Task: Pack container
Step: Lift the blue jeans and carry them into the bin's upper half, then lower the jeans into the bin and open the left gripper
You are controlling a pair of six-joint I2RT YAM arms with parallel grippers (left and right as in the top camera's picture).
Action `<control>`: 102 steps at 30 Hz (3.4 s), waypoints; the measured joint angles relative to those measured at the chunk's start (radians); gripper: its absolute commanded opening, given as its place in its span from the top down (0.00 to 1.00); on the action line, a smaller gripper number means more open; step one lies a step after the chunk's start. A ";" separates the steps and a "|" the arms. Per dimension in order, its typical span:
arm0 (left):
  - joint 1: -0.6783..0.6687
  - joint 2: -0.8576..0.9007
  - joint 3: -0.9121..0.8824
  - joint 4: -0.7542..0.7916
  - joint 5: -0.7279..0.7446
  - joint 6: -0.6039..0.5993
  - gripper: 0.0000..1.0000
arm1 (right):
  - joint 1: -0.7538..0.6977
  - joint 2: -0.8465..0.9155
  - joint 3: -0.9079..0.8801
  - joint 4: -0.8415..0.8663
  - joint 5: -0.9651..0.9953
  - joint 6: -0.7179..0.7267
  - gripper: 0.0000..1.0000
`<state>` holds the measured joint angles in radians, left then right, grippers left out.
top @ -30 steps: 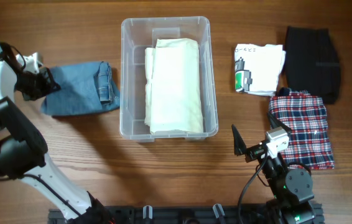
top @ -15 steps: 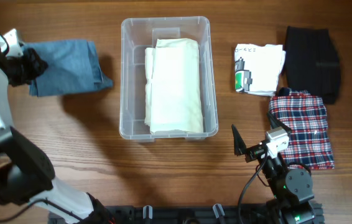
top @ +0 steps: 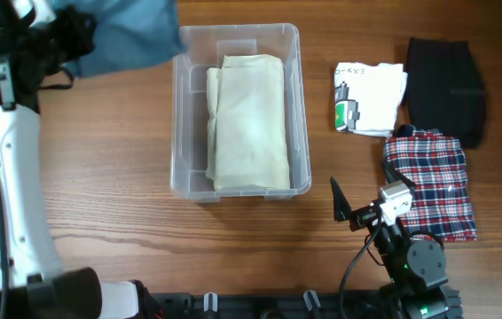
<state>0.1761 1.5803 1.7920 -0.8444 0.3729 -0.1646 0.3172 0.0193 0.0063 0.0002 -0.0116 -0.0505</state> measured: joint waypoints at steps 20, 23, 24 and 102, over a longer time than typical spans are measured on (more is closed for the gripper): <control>-0.356 0.158 0.042 0.058 0.030 -0.155 0.96 | 0.000 0.000 0.000 0.000 0.000 0.000 0.00; -0.377 0.214 0.042 0.067 0.029 -0.161 0.96 | 0.000 0.000 0.000 0.000 0.000 0.000 0.00; -0.381 0.229 0.042 0.067 0.029 -0.163 0.96 | 0.000 0.000 0.000 0.000 0.000 0.000 0.00; -0.547 0.393 0.057 0.077 -0.519 -0.237 0.96 | 0.000 0.000 0.000 0.000 0.000 0.000 0.00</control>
<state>-0.3710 1.9736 1.8488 -0.7670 -0.1459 -0.4011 0.3172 0.0193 0.0063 0.0006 -0.0116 -0.0505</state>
